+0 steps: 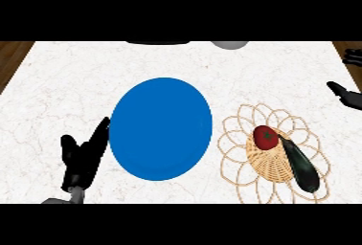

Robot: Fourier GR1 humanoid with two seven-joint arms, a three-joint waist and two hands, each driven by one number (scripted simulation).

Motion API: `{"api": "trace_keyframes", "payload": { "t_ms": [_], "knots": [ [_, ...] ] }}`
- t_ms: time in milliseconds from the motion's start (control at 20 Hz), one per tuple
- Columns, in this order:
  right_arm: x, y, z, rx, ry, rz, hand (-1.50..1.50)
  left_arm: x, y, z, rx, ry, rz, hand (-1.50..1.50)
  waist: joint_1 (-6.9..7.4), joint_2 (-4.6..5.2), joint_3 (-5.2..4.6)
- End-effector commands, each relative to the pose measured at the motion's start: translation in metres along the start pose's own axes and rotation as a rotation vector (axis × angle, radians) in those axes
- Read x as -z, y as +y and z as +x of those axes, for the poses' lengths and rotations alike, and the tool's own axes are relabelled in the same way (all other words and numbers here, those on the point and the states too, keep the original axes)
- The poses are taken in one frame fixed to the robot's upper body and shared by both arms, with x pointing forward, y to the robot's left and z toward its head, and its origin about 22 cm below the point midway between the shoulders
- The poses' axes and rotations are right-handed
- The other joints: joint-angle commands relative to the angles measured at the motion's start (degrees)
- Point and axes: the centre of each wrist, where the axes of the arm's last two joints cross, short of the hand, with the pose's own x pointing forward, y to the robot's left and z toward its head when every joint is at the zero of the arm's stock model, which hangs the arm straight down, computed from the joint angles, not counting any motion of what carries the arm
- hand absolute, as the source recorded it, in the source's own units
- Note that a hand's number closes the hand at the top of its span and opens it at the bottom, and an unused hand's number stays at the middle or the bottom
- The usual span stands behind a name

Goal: Pick the tomato from the placemat and place it in the plate

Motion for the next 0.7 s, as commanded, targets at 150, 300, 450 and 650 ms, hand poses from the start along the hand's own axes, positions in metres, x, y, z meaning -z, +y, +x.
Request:
{"api": "trace_keyframes", "payload": {
  "t_ms": [150,300,450,650],
  "knots": [
    [-0.017,-0.008,-0.039,-0.01,-0.042,0.041,-1.5,-0.005,-0.015,-0.015,-0.025,0.032,-0.018,0.0,-0.48,-0.48,-0.06],
    [-0.007,-0.042,-0.004,-0.114,-0.009,0.17,-1.5,0.005,0.011,-0.005,-0.027,0.034,-0.011,0.0,-0.99,-0.6,-0.11],
    [-0.007,-0.046,0.004,-0.288,0.1,0.363,-1.5,-0.001,-0.003,-0.004,-0.022,0.02,-0.007,0.0,-1.01,-0.73,-0.17],
    [0.008,-0.017,0.024,-0.434,0.146,0.532,-1.5,-0.008,0.002,-0.001,-0.021,0.02,-0.013,0.0,-0.64,-0.97,-0.21]
  ]
}}
